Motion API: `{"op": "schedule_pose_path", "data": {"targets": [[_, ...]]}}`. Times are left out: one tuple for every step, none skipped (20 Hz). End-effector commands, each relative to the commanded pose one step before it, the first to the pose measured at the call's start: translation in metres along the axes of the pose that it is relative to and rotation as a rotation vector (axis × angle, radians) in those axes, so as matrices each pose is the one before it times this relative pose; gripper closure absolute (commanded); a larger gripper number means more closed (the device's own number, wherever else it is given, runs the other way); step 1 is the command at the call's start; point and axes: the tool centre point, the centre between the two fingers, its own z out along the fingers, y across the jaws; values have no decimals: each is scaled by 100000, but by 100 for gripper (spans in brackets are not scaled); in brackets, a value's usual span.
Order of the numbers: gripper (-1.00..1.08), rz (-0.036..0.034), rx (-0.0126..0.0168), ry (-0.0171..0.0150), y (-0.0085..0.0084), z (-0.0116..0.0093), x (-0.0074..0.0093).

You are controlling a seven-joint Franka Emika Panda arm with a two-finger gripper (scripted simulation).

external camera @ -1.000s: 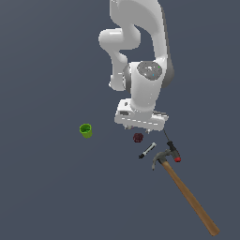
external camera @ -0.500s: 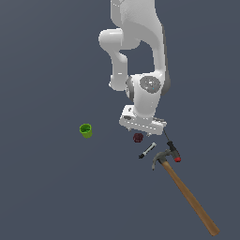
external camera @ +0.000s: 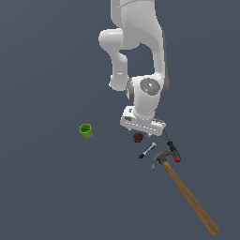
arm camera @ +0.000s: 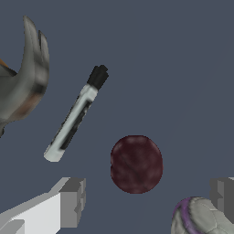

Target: Pick up a designated object from a clutter of objects.

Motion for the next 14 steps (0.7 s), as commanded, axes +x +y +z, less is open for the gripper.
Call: {"op": "schedule_pose_path", "data": {"targets": [[-92,2,-30,-54,6,517,-45],[-92,65,16,17,27,319,-3],[-92,0,0,0,-5,388,-22],[-92,0,0,0,-6,444,-24],[-92,65,18,16,23,486,-10],[-92,0,0,0,-10,532,-24],[-92,65,17,16,19,471,-2],[-92,0,0,0,-12,421,-11],[-92,0,0,0,-13,359,-4],[-92,66,11,18,16,289,17],[-92,0,0,0,-13,242,4],[-92,0,0,0,-11,186,6],[-92,0,0,0,-9,132,6],[-92,0,0,0,-6,78,4]]}}
